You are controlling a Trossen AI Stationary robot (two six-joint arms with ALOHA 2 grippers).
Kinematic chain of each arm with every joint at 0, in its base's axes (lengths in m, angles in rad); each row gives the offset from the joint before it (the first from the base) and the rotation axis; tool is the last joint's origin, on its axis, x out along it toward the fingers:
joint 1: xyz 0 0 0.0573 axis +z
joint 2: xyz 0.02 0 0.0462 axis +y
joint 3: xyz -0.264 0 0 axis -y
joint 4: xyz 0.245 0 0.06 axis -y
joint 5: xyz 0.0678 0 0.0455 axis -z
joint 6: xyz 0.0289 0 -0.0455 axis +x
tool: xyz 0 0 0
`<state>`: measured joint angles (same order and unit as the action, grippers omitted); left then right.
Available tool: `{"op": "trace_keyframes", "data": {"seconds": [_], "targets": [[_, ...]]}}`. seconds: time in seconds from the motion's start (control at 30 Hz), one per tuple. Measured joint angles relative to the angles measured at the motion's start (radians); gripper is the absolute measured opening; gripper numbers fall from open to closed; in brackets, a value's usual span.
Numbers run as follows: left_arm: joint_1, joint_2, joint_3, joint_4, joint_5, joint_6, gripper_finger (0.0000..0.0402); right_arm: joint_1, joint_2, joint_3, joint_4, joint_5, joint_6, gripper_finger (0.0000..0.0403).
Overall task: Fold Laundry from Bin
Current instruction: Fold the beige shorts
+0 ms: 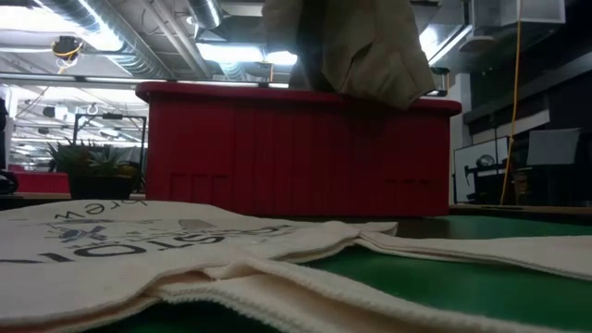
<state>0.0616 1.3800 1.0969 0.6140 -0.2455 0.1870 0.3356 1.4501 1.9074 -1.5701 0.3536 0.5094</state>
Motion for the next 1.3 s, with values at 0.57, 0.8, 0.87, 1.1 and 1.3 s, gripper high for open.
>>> {"op": "trace_keyframes", "data": {"seconds": [0.57, 0.8, 0.87, 1.1, 1.3], "targets": [[0.000, 0.000, 0.000, 0.000, 0.000, 0.000, 0.0000, 0.358, -0.267, -0.678, 0.292, 0.356, 0.695, 0.0220], [0.000, 0.000, 0.000, 0.000, 0.000, -0.001, 0.0000, 0.356, -0.187, -0.847, 0.627, 0.518, 0.690, 0.0220], [0.000, 0.000, 0.000, 0.000, 0.000, -0.001, 0.0000, 0.356, -0.155, -0.862, 0.660, 0.587, 0.690, 0.0220], [0.000, 0.000, 0.000, 0.004, 0.000, -0.002, 0.0000, 0.356, -0.051, -0.862, 0.740, 0.686, 0.690, 0.0221], [0.000, 0.000, 0.000, 0.004, 0.000, -0.002, 0.0000, 0.356, 0.011, -0.862, 0.759, 0.709, 0.690, 0.0221]]}}
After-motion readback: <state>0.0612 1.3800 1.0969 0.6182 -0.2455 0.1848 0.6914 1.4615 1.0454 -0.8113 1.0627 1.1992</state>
